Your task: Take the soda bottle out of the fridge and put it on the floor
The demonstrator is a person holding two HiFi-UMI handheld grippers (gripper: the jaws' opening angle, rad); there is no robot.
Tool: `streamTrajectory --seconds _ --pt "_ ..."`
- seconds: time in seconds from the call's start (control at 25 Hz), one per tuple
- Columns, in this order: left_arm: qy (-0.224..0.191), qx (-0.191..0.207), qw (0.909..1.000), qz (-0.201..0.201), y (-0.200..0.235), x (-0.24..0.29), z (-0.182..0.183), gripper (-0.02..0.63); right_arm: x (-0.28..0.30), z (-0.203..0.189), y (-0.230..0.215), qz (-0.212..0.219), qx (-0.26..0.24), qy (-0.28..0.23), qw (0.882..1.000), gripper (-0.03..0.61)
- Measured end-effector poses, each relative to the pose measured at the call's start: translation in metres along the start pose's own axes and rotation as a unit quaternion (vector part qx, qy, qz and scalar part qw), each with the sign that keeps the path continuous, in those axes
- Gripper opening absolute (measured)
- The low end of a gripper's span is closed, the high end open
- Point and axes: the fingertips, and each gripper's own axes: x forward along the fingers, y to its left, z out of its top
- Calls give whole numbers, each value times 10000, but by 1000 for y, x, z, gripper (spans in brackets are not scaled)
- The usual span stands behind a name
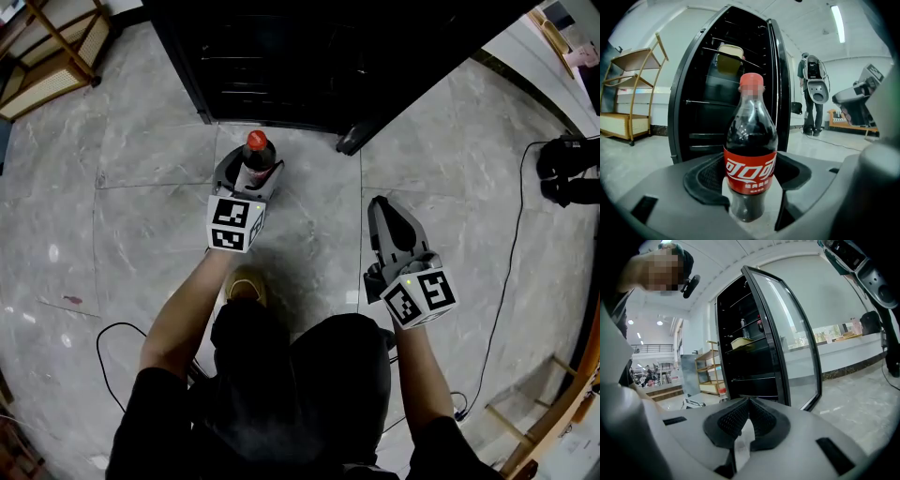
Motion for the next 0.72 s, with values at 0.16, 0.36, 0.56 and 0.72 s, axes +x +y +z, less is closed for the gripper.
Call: streamTrajectory --seconds 0.16,0.36,0.56,0.72 --pt "154 121 9998 11 -2 9 -27 310 3 -14 -2 47 -4 101 9999 25" --pt "114 123 9997 160 1 14 -38 310 4 -23 -11 5 87 158 9998 25" --pt "54 194 9996 198 -2 15 -38 310 5 -28 -14 9 114 197 9997 25" --pt "-13 156 9995 259 -3 11 -39 310 5 -32 -16 -2 163 194 9997 25"
